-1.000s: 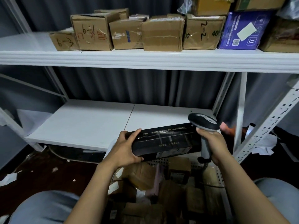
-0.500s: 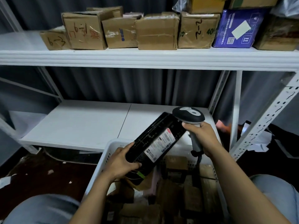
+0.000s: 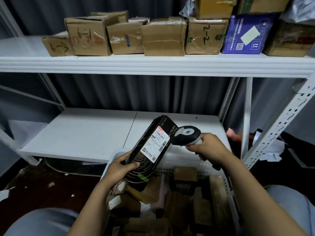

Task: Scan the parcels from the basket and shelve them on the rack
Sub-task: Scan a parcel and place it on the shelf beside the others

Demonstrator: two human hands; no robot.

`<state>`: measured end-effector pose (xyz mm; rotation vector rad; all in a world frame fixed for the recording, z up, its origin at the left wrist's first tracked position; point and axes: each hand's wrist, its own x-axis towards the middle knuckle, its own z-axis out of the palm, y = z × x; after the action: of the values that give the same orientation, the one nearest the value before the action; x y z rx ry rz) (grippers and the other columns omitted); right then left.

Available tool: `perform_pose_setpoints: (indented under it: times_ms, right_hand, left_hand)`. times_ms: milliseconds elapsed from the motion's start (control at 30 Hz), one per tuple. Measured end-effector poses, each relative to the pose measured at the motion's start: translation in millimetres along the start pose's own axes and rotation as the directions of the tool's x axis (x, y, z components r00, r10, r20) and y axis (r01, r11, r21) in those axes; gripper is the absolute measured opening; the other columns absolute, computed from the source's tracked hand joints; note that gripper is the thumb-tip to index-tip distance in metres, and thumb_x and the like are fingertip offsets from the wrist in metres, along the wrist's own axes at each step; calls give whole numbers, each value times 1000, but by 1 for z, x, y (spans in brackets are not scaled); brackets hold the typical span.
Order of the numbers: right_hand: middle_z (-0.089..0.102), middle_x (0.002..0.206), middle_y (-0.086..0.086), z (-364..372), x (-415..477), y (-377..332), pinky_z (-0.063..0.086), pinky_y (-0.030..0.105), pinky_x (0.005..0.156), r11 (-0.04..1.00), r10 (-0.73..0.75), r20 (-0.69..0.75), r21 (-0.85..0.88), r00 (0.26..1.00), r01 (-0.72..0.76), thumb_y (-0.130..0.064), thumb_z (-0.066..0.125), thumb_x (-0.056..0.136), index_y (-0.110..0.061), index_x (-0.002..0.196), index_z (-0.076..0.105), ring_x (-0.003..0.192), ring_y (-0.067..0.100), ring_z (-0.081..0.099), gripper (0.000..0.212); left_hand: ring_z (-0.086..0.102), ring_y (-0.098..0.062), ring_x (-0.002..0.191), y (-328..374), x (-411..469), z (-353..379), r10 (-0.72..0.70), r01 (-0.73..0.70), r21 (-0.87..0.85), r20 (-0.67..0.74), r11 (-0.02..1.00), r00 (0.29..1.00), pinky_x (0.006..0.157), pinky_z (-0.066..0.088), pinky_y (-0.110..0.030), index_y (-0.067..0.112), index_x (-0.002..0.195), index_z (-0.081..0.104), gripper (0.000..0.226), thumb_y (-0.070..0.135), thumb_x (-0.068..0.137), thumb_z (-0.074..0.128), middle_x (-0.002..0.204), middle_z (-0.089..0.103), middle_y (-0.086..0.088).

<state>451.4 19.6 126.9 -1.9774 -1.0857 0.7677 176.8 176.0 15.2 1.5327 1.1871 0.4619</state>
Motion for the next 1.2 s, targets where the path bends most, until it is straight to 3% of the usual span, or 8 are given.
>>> perform_pose_setpoints:
  times_ms: [100, 300, 467, 767, 900, 967, 1100, 1200]
  right_hand:
    - [59, 57, 2, -8, -3, -3, 42, 22, 44, 998, -3, 9, -70, 1000, 4, -19, 74, 79, -15, 78, 63, 39, 11, 49, 12]
    - [56, 56, 1, -25, -15, -10, 31, 14, 35, 992, -24, 4, -123, 1000, 25, -17, 72, 82, -14, 77, 61, 39, 11, 45, 12]
    - [56, 52, -4, -29, -14, -11, 39, 15, 39, 985, -40, 0, -168, 999, 39, -19, 72, 81, -18, 74, 60, 38, 10, 48, 15]
    - [56, 54, -2, -27, -14, -11, 36, 14, 38, 988, -60, 7, -144, 998, 60, -18, 71, 82, -19, 73, 59, 37, 9, 46, 15]
    - [59, 52, -4, -26, -13, -7, 38, 15, 39, 995, -99, -13, -24, 995, 98, -19, 72, 82, -18, 78, 64, 40, 11, 51, 10]
    - [66, 59, 0, -22, -8, -7, 48, 23, 48, 992, -108, -37, 60, 993, 110, -18, 74, 82, -13, 85, 67, 46, 15, 58, 9]
    - [73, 78, 8, -9, 1, -10, 56, 44, 72, 935, -99, -48, 337, 994, 109, -5, 75, 80, -4, 99, 70, 68, 27, 70, 19]
    - [75, 91, 11, 0, 1, -19, 59, 45, 83, 900, -137, -66, 409, 988, 152, -2, 77, 77, -8, 101, 72, 90, 31, 72, 25]
  left_hand:
    - [64, -10, 106, 0, 3, -7, -8, 8, 8, 6, 1000, 1000, 95, 50, -29, 35, 132, 57, 73, 37, 65, 87, 124, 63, 5]
    - [62, -2, 97, 2, 1, -10, 4, -4, -72, 11, 997, 1000, 75, 50, -16, 35, 129, 56, 59, 24, 75, 80, 111, 65, 7]
    - [69, -12, 95, 1, -1, -12, -9, 12, -110, 26, 994, 1000, 79, 53, -22, 35, 128, 57, 61, 23, 73, 81, 113, 69, 2]
    - [70, -15, 95, 8, -9, -12, 5, 1, -133, 42, 991, 999, 84, 54, -28, 39, 119, 59, 55, 23, 72, 82, 108, 71, 2]
    - [70, -17, 96, 14, -17, -14, 21, -12, -148, 64, 989, 998, 85, 55, -31, 34, 127, 59, 70, 35, 63, 86, 112, 70, 0]
    - [70, -18, 97, 23, -22, -16, 50, -39, -166, 63, 985, 997, 84, 55, -30, 32, 130, 58, 65, 31, 70, 83, 112, 70, -2]
    - [70, -17, 97, 47, -34, -25, 126, -115, -197, 43, 974, 991, 88, 53, -31, 34, 131, 57, 77, 46, 58, 80, 107, 73, 0]
    - [70, -17, 98, 68, -50, -34, 193, -184, -256, 13, 949, 981, 88, 52, -31, 33, 131, 57, 56, 31, 78, 77, 106, 74, 1]
